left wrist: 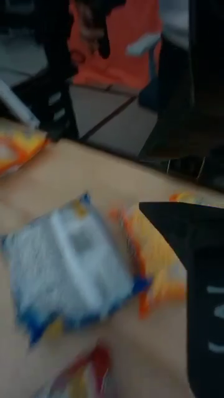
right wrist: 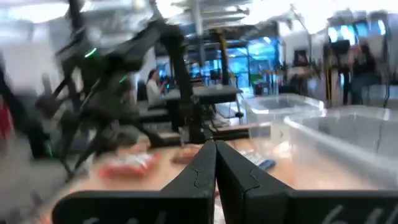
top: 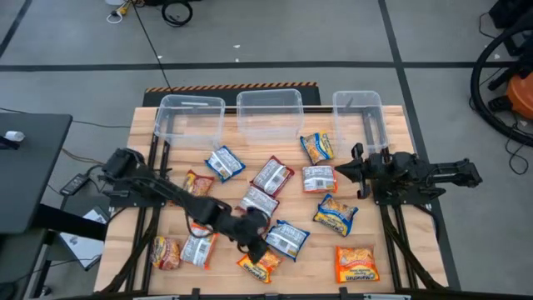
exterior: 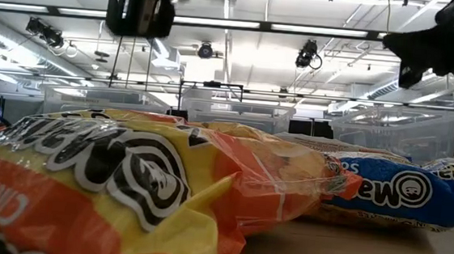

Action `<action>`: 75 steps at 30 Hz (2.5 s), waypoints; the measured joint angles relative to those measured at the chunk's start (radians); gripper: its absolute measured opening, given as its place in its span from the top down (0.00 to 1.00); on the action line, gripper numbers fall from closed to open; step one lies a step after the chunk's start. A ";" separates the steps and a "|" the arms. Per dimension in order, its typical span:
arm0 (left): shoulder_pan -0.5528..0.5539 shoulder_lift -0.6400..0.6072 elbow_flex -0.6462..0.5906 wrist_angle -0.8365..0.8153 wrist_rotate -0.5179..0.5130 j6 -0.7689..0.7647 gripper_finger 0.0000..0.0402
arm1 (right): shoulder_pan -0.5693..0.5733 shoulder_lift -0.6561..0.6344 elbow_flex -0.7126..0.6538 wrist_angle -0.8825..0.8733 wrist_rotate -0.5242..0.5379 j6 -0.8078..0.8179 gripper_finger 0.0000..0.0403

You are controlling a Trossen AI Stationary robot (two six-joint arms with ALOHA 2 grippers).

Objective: Sort Maruchan noodles
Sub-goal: Put the bottom left blue noodle pack into the left transparent bin

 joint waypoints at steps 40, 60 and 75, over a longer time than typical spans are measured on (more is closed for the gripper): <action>0.171 0.307 0.102 -0.122 0.235 -0.236 0.65 | 0.012 0.002 0.000 0.045 0.176 0.751 0.96; 0.192 0.110 0.100 -0.140 0.259 -0.145 0.99 | 0.010 0.002 0.000 0.065 0.226 0.697 0.96; 0.378 -0.313 0.101 -0.358 0.210 0.104 1.00 | 0.011 0.002 0.000 0.057 0.218 0.697 0.96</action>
